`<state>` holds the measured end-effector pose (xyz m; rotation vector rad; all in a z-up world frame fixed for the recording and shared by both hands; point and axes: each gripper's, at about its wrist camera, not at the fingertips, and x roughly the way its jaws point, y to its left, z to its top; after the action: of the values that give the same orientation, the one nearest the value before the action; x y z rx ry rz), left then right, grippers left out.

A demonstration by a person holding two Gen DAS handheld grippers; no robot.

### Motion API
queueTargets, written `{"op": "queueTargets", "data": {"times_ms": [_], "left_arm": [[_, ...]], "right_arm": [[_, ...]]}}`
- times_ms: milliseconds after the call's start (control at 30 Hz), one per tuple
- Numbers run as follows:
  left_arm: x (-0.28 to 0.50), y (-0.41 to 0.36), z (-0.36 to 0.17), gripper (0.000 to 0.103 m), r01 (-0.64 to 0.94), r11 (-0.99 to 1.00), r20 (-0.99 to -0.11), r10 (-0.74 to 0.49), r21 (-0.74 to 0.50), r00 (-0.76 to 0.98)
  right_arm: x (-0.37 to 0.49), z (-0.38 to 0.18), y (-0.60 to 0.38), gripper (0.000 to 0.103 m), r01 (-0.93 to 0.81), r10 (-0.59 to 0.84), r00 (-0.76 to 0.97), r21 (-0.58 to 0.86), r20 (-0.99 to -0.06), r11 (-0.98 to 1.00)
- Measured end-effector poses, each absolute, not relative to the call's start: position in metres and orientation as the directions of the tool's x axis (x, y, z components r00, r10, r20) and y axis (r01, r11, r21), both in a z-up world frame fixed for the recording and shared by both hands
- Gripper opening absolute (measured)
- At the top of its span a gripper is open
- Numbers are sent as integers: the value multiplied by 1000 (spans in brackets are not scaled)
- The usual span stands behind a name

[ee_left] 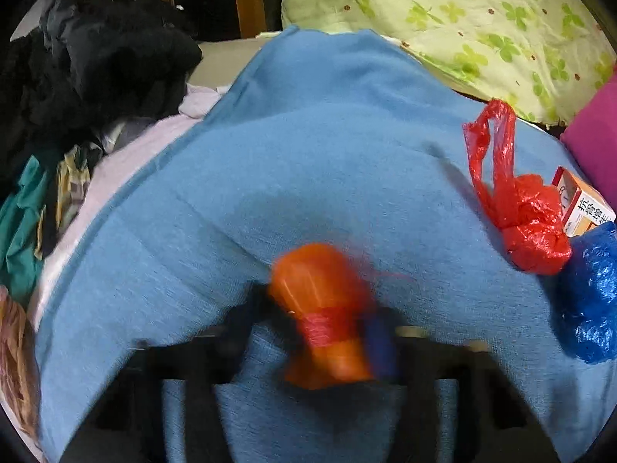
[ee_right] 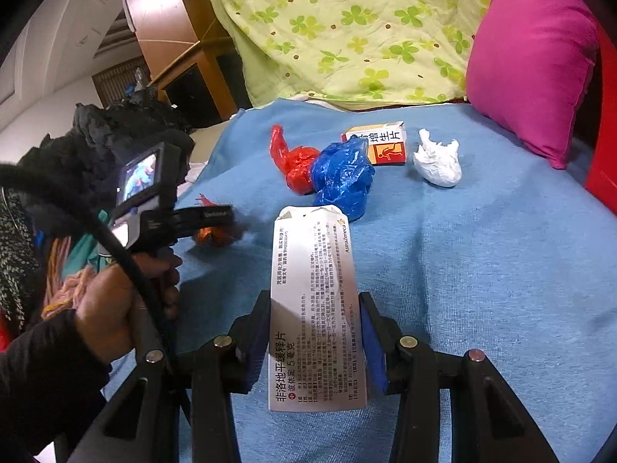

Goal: Collect trash
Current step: 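Grasp the orange plastic bag with the left gripper, then carry the medicine box and orange bag in both grippers over the red wastebasket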

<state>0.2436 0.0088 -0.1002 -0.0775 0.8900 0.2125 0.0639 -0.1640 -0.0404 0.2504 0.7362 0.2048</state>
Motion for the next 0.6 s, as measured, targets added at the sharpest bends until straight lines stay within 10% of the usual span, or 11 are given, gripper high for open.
{"op": "queueTargets", "data": {"times_ms": [600], "left_arm": [[90,26,-48,29,-40,992,-738,-64,-123,672]], "right_arm": [[15,-37,-170,46,19,155,732,247,-663,969]]}}
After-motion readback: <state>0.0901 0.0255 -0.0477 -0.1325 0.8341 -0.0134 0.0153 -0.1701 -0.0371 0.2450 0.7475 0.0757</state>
